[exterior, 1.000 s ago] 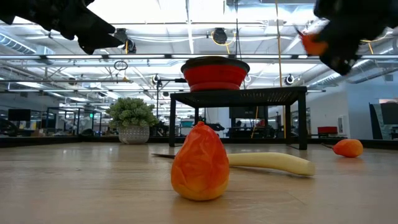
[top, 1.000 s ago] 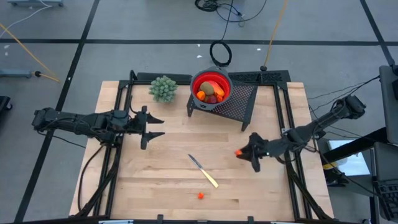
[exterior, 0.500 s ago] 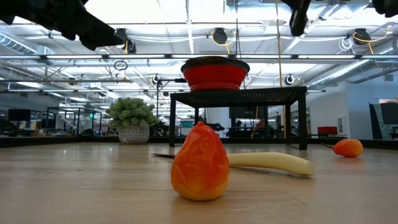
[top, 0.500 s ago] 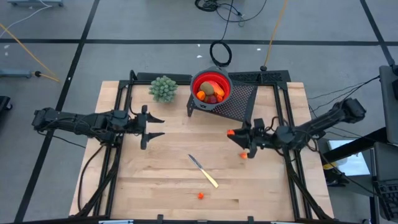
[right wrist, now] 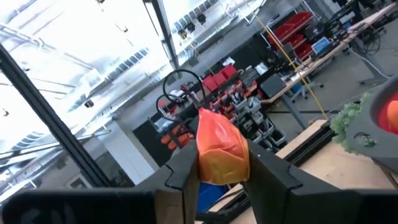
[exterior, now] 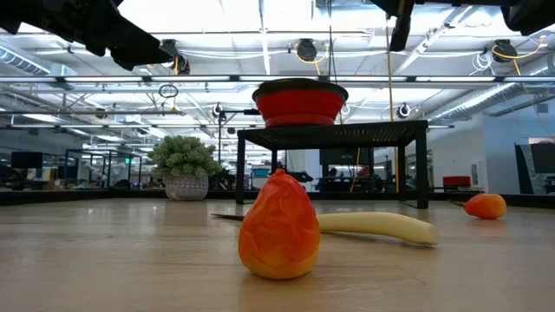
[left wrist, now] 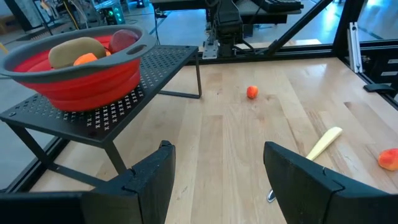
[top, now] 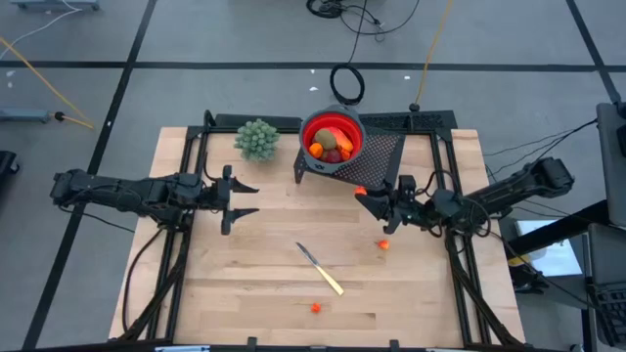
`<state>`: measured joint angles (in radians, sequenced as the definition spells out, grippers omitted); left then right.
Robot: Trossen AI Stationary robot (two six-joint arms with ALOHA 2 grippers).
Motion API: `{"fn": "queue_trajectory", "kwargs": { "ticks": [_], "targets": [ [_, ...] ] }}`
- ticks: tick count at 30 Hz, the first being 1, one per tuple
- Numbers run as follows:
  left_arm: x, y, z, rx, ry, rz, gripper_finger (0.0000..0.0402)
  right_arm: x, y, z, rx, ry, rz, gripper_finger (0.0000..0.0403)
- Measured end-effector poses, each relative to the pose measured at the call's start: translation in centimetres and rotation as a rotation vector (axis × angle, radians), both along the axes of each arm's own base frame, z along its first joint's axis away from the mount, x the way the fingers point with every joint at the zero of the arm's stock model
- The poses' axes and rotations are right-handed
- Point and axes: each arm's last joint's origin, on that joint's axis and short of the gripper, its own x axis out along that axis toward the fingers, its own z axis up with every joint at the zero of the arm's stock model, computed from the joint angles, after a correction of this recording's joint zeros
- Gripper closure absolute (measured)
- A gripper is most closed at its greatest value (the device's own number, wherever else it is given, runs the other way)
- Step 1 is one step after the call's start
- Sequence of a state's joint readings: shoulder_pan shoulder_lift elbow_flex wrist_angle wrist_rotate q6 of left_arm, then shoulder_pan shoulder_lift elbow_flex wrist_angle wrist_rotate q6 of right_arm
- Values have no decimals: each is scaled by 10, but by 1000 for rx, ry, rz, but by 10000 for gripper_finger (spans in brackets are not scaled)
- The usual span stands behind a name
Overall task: Pick & Place Fruit
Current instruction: Put the yellow pear into the red strainer bowl on the shelf
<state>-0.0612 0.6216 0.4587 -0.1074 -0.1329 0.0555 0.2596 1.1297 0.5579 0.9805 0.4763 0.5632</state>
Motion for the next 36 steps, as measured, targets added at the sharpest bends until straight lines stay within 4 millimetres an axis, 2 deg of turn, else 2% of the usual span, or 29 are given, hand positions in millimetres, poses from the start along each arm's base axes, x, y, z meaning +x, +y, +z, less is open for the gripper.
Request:
{"fn": "queue_trajectory", "kwargs": {
  "ticks": [6, 14, 22, 29, 36],
  "targets": [
    [0, 0, 0, 6, 0, -2, 158, 6, -5, 4, -54, -10, -17, 303],
    [0, 0, 0, 52, 4, -15, 158, 24, -11, 37, -468, -6, -31, 303],
    [0, 0, 0, 52, 5, -15, 158, 42, -29, 67, -776, 264, -136, 303],
    [0, 0, 0, 62, 6, -18, 158, 42, -64, 97, -809, 570, -282, 302],
    [0, 0, 0, 100, 9, -28, 158, 35, -100, 105, -744, 676, -425, 302]
  ]
}}
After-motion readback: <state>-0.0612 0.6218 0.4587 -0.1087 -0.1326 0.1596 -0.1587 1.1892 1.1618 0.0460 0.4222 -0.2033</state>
